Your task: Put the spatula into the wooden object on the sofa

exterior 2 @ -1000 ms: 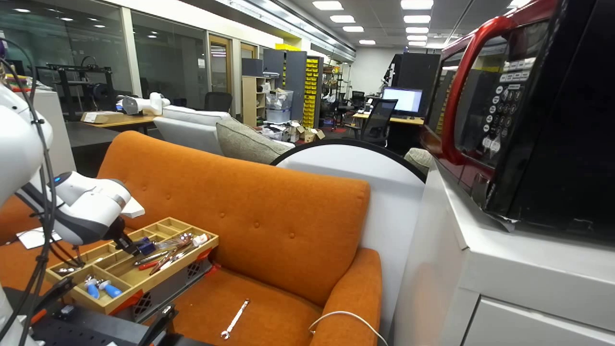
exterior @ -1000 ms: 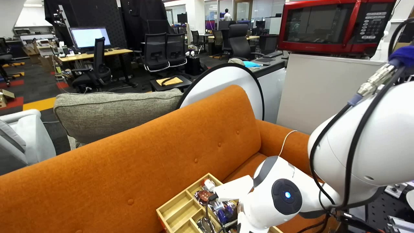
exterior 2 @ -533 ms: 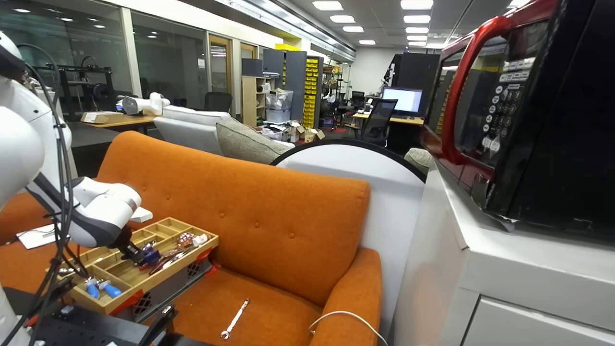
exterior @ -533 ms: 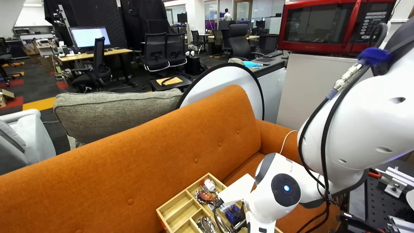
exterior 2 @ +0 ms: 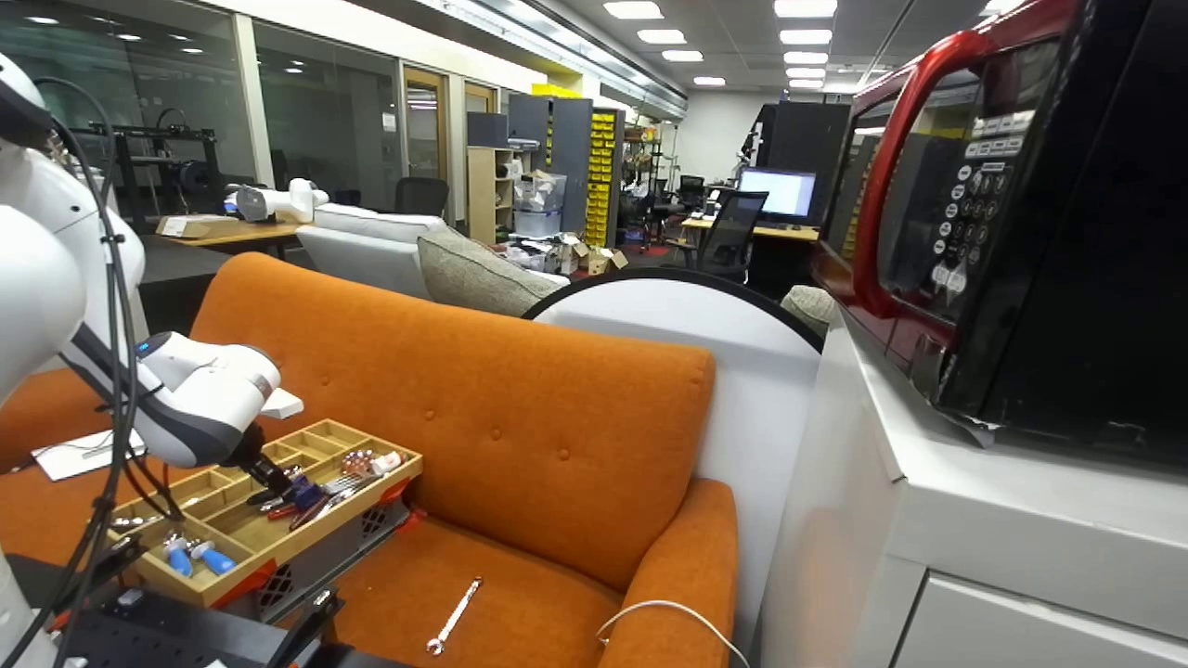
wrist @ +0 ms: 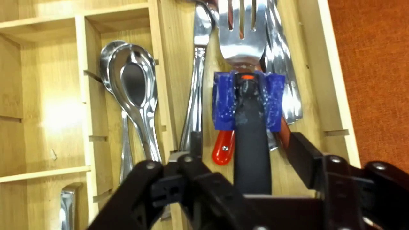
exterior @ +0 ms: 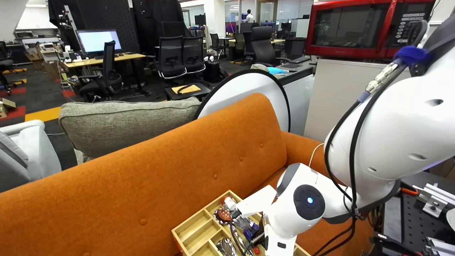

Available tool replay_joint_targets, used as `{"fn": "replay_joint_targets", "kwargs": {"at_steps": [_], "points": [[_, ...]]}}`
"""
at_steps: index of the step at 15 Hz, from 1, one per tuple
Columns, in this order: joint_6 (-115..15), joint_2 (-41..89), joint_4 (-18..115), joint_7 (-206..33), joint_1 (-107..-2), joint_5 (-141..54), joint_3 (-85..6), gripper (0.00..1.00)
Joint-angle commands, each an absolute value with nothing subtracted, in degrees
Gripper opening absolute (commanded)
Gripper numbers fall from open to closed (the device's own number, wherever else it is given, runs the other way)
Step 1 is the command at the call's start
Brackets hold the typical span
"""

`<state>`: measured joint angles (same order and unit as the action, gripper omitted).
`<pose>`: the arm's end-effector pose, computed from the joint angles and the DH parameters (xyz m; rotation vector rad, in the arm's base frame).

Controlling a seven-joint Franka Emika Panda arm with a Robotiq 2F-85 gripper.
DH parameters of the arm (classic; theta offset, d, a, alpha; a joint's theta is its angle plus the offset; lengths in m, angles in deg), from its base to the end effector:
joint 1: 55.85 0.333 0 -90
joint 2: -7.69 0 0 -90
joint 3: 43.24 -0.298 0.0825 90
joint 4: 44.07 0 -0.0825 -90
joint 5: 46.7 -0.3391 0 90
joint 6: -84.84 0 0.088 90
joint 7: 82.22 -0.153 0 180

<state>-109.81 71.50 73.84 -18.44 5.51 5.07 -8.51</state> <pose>0.4192 0.2596 -0.0379 0.3965 2.7238 -0.0419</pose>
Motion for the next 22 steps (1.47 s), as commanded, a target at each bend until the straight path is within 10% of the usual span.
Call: {"fn": "replay_joint_targets", "kwargs": {"at_steps": [1, 22], "points": [[-110.59, 69.94, 75.23, -19.99, 8.04, 2.97, -5.53, 0.99], [-102.03, 71.60, 86.96, -32.48, 20.20, -18.61, 4.72, 1.00]]}}
